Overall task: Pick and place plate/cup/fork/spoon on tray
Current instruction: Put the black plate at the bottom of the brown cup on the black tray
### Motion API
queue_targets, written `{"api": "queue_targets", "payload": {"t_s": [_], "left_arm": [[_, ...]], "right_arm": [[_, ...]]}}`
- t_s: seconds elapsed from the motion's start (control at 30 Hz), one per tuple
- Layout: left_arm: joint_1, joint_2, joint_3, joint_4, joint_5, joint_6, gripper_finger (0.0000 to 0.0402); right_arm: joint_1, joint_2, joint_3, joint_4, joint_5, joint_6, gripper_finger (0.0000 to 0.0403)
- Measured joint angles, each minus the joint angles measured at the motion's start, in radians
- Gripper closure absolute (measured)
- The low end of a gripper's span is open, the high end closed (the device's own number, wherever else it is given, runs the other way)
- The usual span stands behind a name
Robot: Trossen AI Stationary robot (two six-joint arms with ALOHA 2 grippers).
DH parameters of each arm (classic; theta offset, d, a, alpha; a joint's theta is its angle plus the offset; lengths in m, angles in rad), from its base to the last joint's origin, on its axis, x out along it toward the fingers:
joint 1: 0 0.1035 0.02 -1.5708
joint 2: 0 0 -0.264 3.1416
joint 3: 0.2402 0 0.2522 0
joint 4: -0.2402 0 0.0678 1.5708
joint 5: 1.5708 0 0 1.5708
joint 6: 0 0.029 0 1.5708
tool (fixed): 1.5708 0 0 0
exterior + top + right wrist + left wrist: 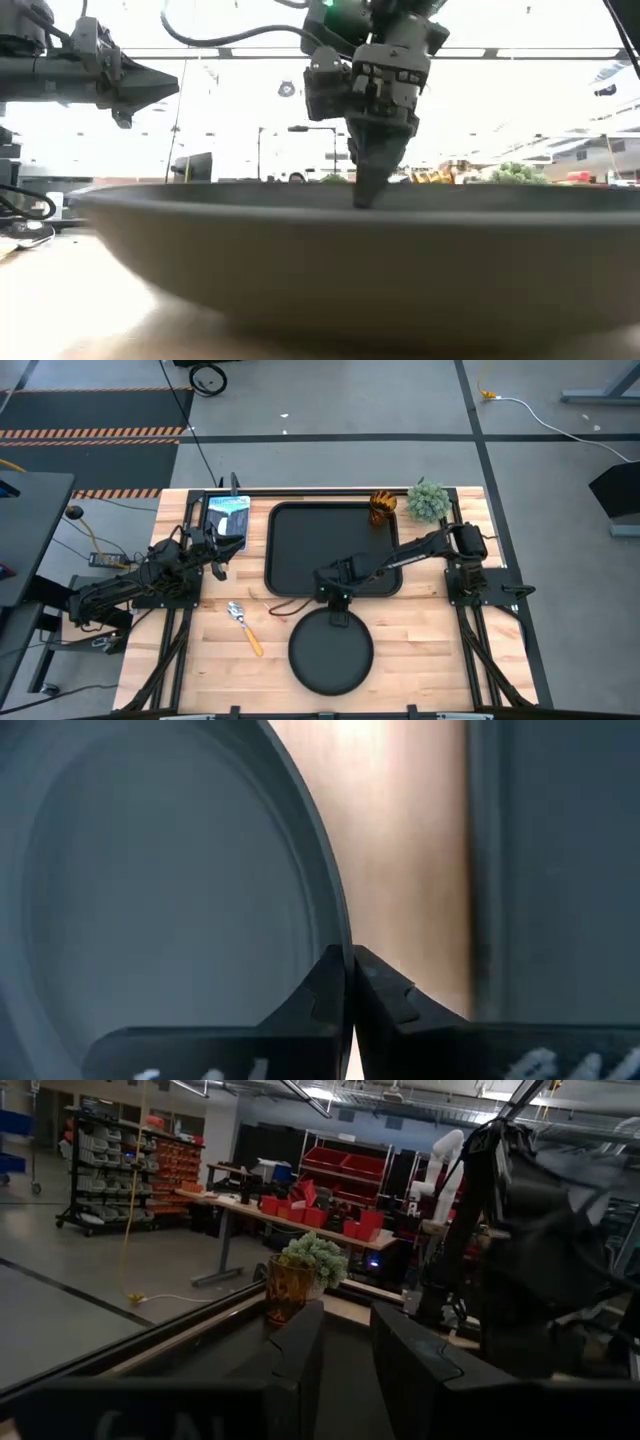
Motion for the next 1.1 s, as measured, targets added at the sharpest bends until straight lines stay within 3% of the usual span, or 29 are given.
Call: {"api": "queue_targets", "payload": {"t_s": [0.33,0.7,0.8,1.1], "left_arm": [[0.000,0.000,0.000,-0.001,0.000,0.000,0.0308],[0.000,0.000,0.000,-0.004,0.000,0.001,0.0308],[0.000,0.000,0.000,-0.004,-0.001,0.002,0.0308],[0.000,0.000,0.000,-0.004,-0.019,0.004,0.0308]], "right_arm": [[-0.160,-0.002,0.260,-0.274,-0.013,-0.329,0.0393],[-0.382,-0.002,0.311,-0.329,0.015,-0.911,0.0393],[-0.444,0.000,0.311,-0.334,0.051,-0.969,0.0393],[-0.582,0.002,0.294,-0.254,0.024,-1.062,0.0392]]}}
